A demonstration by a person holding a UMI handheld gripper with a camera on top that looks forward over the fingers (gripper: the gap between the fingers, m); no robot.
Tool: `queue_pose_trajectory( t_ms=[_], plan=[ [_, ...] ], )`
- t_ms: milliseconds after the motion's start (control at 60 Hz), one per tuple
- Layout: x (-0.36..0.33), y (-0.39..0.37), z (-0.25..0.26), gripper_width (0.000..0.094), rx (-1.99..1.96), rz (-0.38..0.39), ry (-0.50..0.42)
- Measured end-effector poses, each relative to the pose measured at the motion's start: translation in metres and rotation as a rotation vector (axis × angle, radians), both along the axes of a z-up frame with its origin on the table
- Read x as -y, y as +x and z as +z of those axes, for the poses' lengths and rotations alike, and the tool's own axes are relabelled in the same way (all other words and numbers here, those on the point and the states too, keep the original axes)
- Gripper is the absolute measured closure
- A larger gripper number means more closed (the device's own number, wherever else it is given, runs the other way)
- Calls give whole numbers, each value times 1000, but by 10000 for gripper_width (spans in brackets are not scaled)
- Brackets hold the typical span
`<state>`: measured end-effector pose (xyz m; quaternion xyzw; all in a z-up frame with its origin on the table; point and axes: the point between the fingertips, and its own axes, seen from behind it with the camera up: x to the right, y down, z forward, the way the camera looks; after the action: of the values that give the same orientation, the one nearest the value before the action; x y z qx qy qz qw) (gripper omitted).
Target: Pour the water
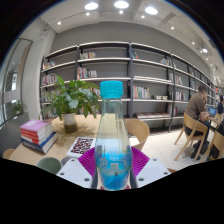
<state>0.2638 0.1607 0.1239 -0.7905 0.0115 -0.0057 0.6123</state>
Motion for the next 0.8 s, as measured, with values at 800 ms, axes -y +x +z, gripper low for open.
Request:
queue_pose_trajectory(
  t_ms=[800],
  plan=[
    [81, -3, -68, 139, 34, 18, -177]
  ],
)
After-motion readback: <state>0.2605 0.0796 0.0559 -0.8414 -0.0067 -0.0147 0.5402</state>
